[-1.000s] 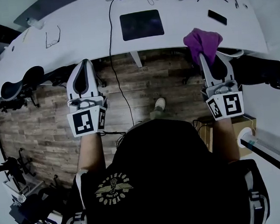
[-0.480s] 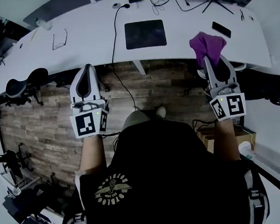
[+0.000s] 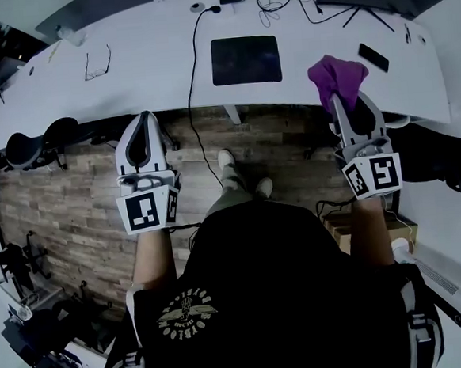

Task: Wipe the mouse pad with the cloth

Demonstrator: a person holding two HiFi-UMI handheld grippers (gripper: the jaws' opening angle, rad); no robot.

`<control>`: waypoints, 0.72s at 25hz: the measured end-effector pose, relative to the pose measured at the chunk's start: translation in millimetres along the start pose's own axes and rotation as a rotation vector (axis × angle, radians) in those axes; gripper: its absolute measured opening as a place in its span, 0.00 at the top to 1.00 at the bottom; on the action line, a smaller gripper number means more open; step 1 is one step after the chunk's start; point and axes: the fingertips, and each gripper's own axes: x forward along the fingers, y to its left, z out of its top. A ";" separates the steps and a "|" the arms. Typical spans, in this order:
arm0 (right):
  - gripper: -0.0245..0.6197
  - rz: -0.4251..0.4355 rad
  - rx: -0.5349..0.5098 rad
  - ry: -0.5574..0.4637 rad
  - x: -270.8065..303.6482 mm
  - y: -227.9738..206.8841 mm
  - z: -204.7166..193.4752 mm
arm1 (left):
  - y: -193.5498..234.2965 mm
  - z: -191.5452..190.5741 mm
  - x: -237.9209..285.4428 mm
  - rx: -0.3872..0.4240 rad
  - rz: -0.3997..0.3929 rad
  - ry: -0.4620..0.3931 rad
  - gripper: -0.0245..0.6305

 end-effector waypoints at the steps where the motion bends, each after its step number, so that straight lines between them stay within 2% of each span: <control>1: 0.80 0.000 -0.002 0.004 5.2 0.1 -0.7 | 2.6 -1.4 5.8 -0.001 -0.002 0.002 0.96; 18: 0.80 -0.036 0.021 0.019 80.2 1.9 4.2 | 43.0 -16.4 90.9 -0.030 -0.086 0.002 0.96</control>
